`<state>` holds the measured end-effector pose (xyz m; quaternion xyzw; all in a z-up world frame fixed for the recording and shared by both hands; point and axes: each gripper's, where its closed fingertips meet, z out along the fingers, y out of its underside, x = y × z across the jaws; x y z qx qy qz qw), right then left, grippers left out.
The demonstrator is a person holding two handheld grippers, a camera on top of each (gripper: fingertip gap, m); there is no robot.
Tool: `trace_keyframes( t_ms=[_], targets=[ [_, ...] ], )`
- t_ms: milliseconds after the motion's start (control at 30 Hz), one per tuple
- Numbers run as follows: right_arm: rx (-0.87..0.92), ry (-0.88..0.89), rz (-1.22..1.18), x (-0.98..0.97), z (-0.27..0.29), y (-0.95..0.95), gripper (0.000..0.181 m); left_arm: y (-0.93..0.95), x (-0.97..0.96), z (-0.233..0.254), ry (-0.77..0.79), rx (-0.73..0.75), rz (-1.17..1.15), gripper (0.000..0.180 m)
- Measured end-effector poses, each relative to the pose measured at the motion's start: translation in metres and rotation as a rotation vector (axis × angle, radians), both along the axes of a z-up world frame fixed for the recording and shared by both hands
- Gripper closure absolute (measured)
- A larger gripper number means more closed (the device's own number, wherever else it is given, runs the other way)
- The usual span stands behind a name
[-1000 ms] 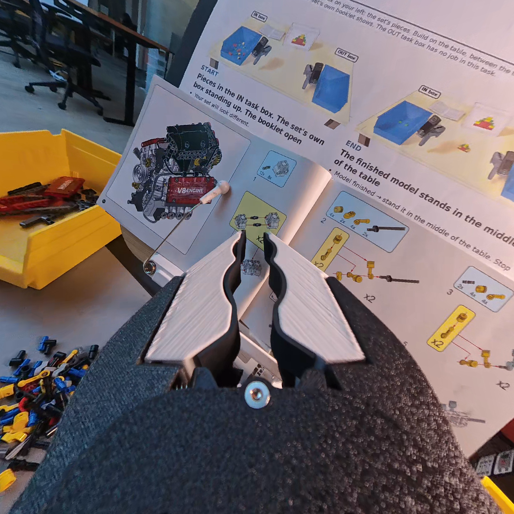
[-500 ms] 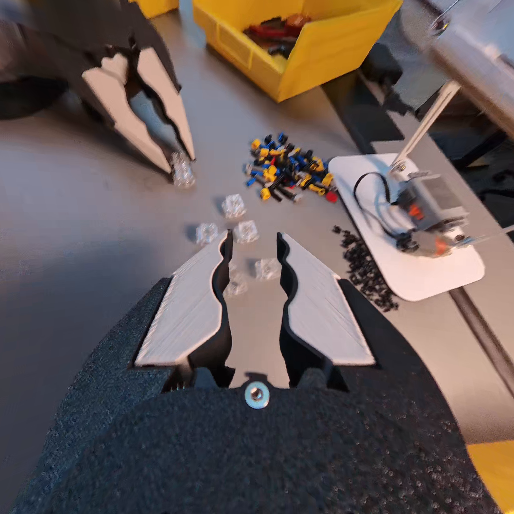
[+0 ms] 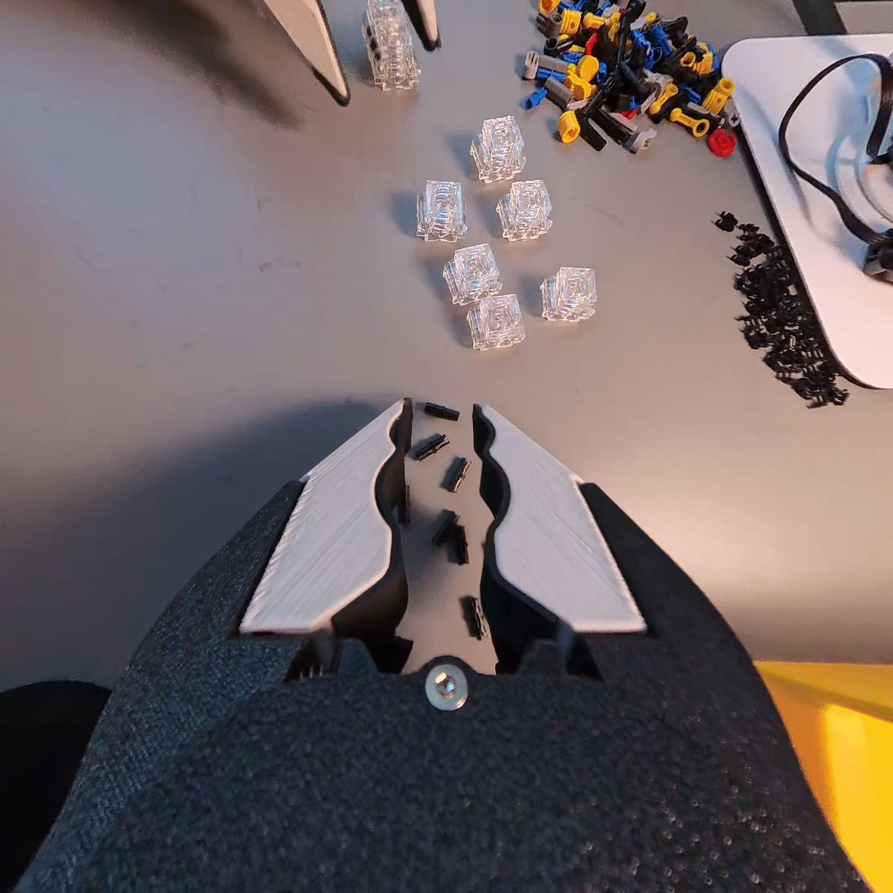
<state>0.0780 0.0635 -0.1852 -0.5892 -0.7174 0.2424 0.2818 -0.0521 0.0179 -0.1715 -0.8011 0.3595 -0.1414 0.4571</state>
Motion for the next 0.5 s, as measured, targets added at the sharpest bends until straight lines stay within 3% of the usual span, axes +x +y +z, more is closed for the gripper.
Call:
trace_keyframes(
  t_ms=[400, 500],
  targets=[
    [-0.001, -0.153, 0.064, -0.004, -0.017, -0.002, 0.166, 0.026, 0.038, -0.027, 0.233, -0.158, -0.198, 0.139],
    [0.006, -0.159, 0.079, -0.004, -0.016, -0.008, 0.167, 0.023, 0.041, -0.029, 0.226, -0.178, -0.226, 0.157]
  ],
)
